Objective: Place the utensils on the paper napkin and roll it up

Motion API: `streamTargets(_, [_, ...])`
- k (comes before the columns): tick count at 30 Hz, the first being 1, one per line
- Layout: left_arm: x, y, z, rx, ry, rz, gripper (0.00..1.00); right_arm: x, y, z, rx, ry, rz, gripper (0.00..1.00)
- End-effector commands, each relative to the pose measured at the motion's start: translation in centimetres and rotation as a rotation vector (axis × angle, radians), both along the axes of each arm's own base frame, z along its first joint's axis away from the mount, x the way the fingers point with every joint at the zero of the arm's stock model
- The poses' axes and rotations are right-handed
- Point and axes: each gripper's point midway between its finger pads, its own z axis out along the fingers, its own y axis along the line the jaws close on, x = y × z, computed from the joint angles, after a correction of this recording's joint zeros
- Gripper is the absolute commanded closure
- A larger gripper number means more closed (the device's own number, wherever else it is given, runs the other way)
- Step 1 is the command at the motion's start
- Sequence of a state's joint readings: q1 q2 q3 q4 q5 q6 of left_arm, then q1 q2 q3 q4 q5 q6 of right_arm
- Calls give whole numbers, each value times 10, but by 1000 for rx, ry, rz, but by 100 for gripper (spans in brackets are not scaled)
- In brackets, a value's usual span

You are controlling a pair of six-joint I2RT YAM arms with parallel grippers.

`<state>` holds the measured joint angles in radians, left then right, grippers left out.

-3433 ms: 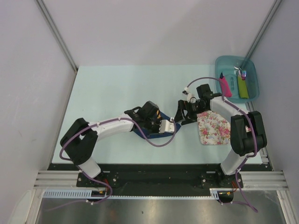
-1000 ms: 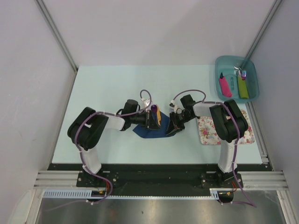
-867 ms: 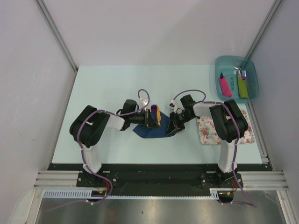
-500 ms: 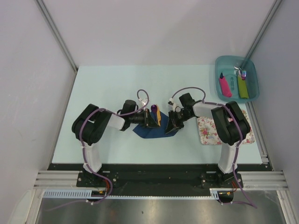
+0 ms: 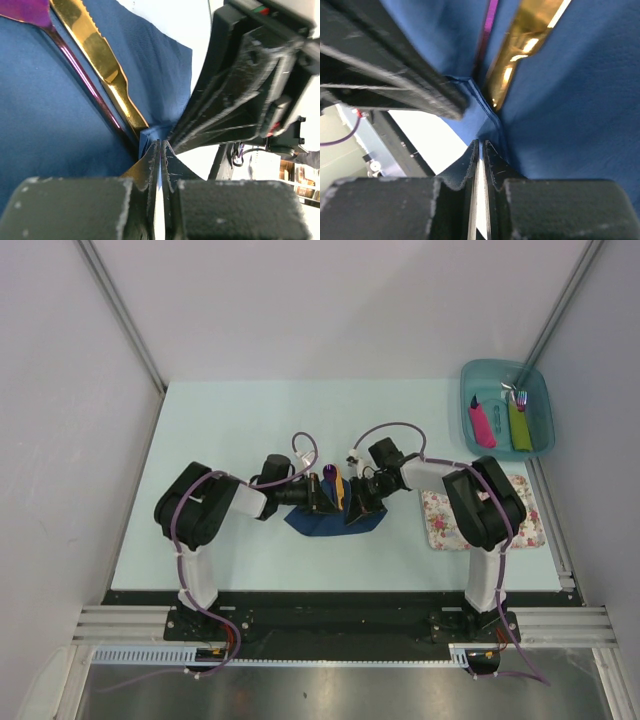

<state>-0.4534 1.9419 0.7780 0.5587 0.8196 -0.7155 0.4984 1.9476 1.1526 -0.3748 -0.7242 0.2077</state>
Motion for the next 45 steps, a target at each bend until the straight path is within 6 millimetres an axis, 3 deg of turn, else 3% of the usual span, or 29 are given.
streamTargets(1, [10,-1,7,-13,-33,-4,94,9,2,-10,-52,-50,6,90])
streamTargets(7, [11,-1,3,-3,-26,-3,94,11,-1,-5,-66,-53,-2,88])
streamTargets(12, [11,0,0,11,-25,-2,94,14,6,22,-4,-60,6,80])
streamTargets(16, [11,1,-3,22,-20,2,94,26,-4,45,17,-89,-24,71])
streamTargets(23, [8,-1,-4,31,-25,-7,94,52,-63,48,-73,-96,-154,44])
streamTargets(31, [9,0,-6,36,-23,-4,94,64,-112,23,-271,-116,-239,35])
streamTargets(39, [9,-1,-4,35,-29,-9,94,50,-102,-3,-269,-10,-194,38])
streamTargets(45, [9,-1,-5,36,-28,-10,94,23,-74,-7,-114,166,-150,42])
